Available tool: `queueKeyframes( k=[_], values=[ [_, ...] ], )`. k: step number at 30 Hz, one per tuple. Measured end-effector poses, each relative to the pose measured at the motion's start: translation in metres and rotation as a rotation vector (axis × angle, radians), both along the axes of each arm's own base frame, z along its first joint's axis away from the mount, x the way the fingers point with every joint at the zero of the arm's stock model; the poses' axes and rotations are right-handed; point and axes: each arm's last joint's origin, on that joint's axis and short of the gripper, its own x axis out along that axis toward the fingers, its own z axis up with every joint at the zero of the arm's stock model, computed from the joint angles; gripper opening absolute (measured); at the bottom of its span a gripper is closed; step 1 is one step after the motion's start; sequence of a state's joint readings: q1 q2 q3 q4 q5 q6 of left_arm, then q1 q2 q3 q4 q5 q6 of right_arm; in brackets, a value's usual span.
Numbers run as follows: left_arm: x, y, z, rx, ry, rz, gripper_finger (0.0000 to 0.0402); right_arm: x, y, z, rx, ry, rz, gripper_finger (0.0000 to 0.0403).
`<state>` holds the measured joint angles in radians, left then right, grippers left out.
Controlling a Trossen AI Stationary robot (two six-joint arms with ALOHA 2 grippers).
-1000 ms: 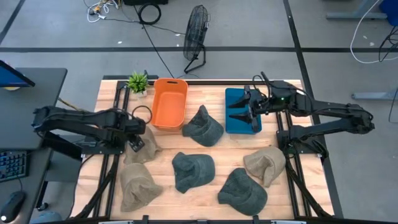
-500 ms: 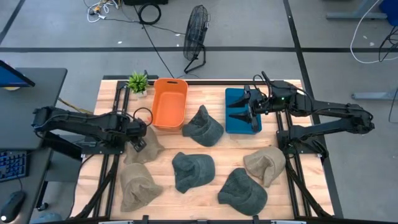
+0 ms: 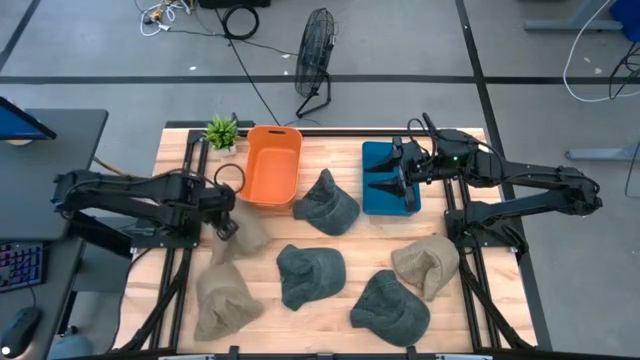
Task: Pick & Place hat
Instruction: Put the top left brown cap into the orange bin
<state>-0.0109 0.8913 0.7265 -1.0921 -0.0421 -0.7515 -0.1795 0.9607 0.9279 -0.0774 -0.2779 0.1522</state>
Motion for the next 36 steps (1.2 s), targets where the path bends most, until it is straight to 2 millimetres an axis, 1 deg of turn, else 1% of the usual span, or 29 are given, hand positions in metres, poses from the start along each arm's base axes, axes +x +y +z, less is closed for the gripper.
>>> queueKeyframes(
  k=[5,8,10,13,16,20,22,24,26,30,32,36],
  values=[
    [-0.002,-0.002,0.054,-0.034,-0.085,-0.049,0.0004,0.000,0.000,0.003,0.017,-0.029,-0.002,0.0196],
    [-0.004,-0.003,0.089,0.000,-0.182,-0.109,0.0004,0.000,0.000,0.004,0.016,-0.035,-0.001,0.0196],
    [-0.007,-0.002,0.109,0.049,-0.240,-0.138,0.0004,0.000,0.000,0.004,0.016,-0.035,-0.001,0.0196],
    [-0.009,-0.001,0.132,0.116,-0.314,-0.167,0.0004,0.000,0.000,0.004,0.016,-0.034,-0.001,0.0196],
    [-0.006,0.001,0.147,0.217,-0.338,-0.205,0.0004,0.000,0.000,0.004,0.016,-0.035,-0.001,0.0196],
    [0.007,0.008,0.150,0.376,-0.290,-0.269,0.0004,0.000,0.000,0.004,0.016,-0.036,-0.001,0.0196],
    [0.018,0.015,0.146,0.429,-0.238,-0.287,0.0004,0.000,0.000,0.004,0.016,-0.037,-0.001,0.0196],
    [0.032,0.024,0.140,0.475,-0.187,-0.265,0.0004,0.000,0.000,0.004,0.016,-0.037,-0.001,0.0196],
    [0.048,0.036,0.134,0.528,-0.139,-0.252,0.0005,0.000,0.000,0.004,0.016,-0.037,-0.001,0.0196],
    [0.076,0.062,0.124,0.619,-0.076,-0.287,0.0005,0.000,0.000,0.004,0.016,-0.037,-0.001,0.0196],
    [0.086,0.076,0.116,0.638,-0.032,-0.296,0.0004,0.000,0.000,0.004,0.016,-0.037,-0.001,0.0196],
    [0.098,0.102,0.097,0.623,0.094,-0.319,0.0005,0.000,0.000,0.004,0.017,-0.037,-0.002,0.0196]
  ],
)
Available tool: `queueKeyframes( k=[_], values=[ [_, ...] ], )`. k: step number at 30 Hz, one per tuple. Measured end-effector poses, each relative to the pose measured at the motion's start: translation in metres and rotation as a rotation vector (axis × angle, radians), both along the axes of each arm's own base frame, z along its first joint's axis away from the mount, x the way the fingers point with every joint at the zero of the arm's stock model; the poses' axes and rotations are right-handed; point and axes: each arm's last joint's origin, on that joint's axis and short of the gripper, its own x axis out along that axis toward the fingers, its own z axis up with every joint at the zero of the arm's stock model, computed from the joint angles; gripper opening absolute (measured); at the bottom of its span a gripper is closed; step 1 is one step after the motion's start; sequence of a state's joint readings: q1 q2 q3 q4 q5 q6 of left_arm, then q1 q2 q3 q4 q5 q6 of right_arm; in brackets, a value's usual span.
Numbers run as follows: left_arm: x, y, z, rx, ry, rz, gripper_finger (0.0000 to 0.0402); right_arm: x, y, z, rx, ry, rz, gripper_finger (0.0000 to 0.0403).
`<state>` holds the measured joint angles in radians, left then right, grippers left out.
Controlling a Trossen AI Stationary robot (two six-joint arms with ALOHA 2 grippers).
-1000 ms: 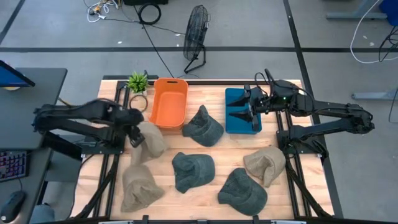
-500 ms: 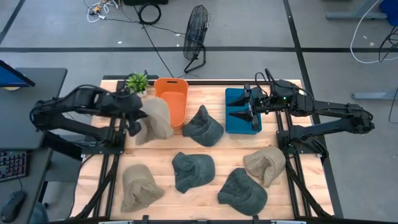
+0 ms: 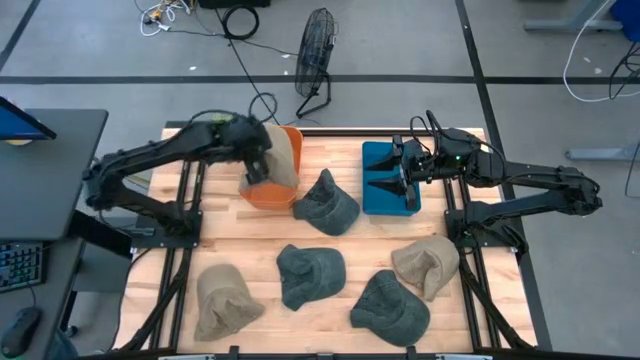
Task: Pick & Place hat
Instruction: Put the top left brown cap into the orange bin
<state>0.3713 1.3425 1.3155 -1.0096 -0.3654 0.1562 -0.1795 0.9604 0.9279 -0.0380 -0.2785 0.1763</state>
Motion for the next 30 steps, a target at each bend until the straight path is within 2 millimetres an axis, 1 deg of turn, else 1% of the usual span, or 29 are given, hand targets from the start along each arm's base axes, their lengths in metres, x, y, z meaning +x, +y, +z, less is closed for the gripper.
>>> queueKeyframes(
  k=[3,7,10,15,18,23,27,30],
  values=[
    [0.007,0.013,-0.015,-0.020,0.096,-0.013,0.0004,0.000,0.000,0.000,0.003,0.001,0.000,0.0196],
    [0.015,0.023,-0.031,-0.040,0.180,-0.034,0.0005,0.000,0.000,0.000,0.003,0.003,0.000,0.0196],
    [0.022,0.026,-0.041,-0.062,0.226,-0.073,0.0006,0.000,0.000,0.000,0.001,0.003,0.000,0.0196],
    [0.036,0.028,-0.059,-0.167,0.234,-0.151,0.0006,0.000,0.000,-0.001,0.001,0.013,0.001,0.0196],
    [0.042,0.030,-0.066,-0.170,0.246,-0.165,0.0013,0.000,0.000,-0.002,0.002,0.021,0.000,0.0196],
    [0.043,0.032,-0.069,-0.111,0.317,-0.215,0.0012,0.000,0.000,-0.003,0.004,0.032,0.000,0.0196],
    [0.044,0.033,-0.061,-0.091,0.317,-0.217,0.0006,0.000,0.000,-0.003,0.004,0.031,0.000,0.0196],
    [0.046,0.032,-0.058,-0.069,0.325,-0.265,0.0011,0.000,0.000,-0.003,0.004,0.031,0.000,0.0196]
  ],
)
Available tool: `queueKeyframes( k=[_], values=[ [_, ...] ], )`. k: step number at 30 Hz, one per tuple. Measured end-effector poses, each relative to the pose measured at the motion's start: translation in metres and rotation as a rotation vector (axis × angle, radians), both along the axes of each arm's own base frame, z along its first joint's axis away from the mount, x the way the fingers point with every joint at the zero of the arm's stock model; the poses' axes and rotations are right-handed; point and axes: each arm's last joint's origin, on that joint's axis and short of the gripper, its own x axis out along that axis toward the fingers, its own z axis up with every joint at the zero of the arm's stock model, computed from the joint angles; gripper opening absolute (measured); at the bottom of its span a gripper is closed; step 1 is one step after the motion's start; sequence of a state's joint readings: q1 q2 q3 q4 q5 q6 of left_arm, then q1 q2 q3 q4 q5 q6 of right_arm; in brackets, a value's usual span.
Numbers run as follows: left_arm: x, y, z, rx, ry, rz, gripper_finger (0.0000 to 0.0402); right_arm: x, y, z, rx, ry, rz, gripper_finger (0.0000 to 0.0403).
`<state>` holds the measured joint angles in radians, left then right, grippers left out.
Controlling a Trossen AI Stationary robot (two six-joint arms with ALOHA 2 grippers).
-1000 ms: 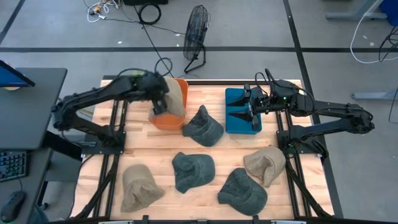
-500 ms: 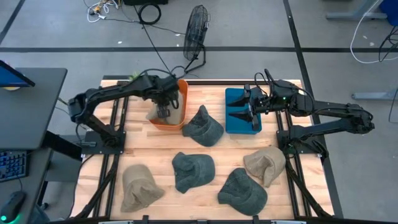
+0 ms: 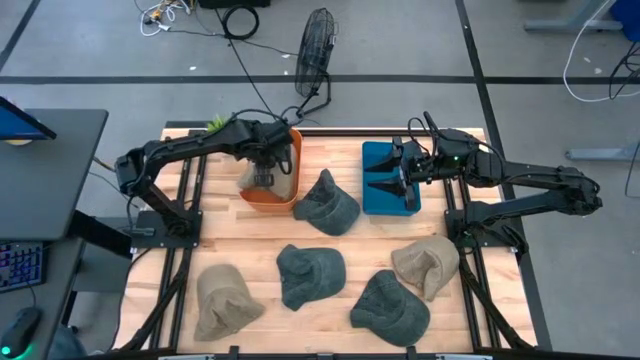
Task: Pick & Place hat
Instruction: Put the top left brown cap into the orange bin
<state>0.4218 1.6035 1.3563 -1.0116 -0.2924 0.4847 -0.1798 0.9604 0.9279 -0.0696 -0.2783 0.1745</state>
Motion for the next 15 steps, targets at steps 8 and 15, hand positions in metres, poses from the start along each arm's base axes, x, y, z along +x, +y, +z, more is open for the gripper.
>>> queueKeyframes(
  k=[8,15],
  values=[
    [0.010,0.004,0.004,0.019,-0.130,0.023,0.0008,0.000,0.000,0.000,0.000,0.001,0.000,0.0196],
    [0.011,0.002,0.002,-0.062,-0.196,0.102,0.0015,0.000,0.000,0.000,0.000,0.002,0.000,0.0196]
  ],
)
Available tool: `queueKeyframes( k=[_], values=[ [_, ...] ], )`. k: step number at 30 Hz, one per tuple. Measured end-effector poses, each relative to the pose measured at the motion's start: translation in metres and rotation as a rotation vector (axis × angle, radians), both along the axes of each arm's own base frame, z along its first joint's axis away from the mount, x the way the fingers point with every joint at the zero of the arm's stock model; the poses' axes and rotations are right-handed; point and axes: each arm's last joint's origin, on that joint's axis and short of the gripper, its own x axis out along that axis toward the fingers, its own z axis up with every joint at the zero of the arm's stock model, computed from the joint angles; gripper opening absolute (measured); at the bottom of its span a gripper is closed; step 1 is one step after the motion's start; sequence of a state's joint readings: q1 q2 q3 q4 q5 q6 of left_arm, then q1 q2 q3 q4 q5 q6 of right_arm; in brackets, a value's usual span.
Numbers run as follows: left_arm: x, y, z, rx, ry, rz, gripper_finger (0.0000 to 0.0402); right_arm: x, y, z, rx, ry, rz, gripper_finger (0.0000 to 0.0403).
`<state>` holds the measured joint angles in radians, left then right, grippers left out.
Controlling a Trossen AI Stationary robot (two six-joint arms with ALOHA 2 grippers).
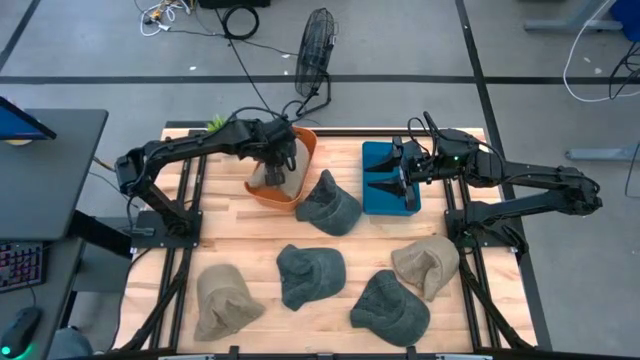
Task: Pick & Place hat
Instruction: Put the top left brown cap into the orange bin, then put the left brown cap into the orange bin
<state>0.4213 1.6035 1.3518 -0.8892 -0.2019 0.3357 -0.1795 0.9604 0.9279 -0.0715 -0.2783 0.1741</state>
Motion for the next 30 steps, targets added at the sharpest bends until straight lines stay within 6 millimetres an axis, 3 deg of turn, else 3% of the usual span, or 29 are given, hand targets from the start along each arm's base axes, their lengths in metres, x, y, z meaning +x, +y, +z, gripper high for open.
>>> queueKeyframes(
  k=[13,18,25,30],
  values=[
    [-0.004,-0.003,-0.002,-0.098,-0.014,0.111,0.0025,0.000,0.000,0.000,-0.005,0.004,0.000,0.0196],
    [-0.011,-0.006,-0.005,-0.140,0.061,0.137,0.0072,0.000,0.000,-0.001,0.002,0.009,0.000,0.0196],
    [-0.009,-0.012,-0.006,-0.222,0.030,0.124,0.0151,0.000,0.000,-0.003,0.006,0.029,0.000,0.0196],
    [-0.012,-0.024,0.006,-0.216,-0.009,0.126,0.0171,0.000,0.000,-0.005,0.009,0.050,0.000,0.0196]
  ],
)
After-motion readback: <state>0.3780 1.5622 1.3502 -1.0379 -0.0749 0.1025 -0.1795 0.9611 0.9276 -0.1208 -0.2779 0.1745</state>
